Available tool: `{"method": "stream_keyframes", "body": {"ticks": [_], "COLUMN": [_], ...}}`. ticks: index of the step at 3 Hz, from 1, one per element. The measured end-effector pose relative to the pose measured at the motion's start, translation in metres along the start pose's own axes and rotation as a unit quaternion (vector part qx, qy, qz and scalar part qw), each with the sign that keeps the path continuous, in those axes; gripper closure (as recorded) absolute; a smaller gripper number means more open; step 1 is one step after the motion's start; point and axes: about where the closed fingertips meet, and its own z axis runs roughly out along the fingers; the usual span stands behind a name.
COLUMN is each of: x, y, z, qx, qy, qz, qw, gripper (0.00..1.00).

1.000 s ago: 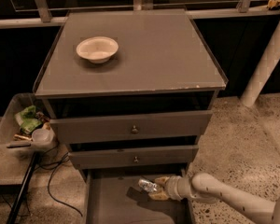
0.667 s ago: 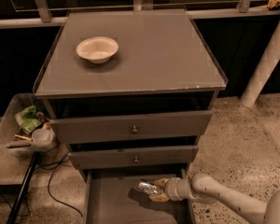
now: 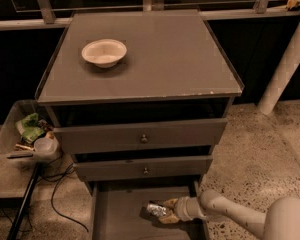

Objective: Place redbull can into bottom drawer

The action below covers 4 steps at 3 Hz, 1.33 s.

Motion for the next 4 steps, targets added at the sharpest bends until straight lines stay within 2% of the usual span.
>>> {"method": "stream_keyframes", "body": {"ticks": [1, 2, 3, 4], "x": [0.018, 0.026, 0.026, 0.026], "y": [0.001, -0.001, -0.001, -0.001], "z": [0.019, 0.029, 0.029, 0.029], "qx": [-0.005, 0.001, 0.001, 0.001], "qy": [0.011, 0.013, 0.013, 0.013], "qz": [0.007, 0.012, 0.013, 0.013], "qw": [0.9999, 0.9998, 0.9998, 0.9998], "gripper": [1.0, 1.0, 0.82, 0.59]}}
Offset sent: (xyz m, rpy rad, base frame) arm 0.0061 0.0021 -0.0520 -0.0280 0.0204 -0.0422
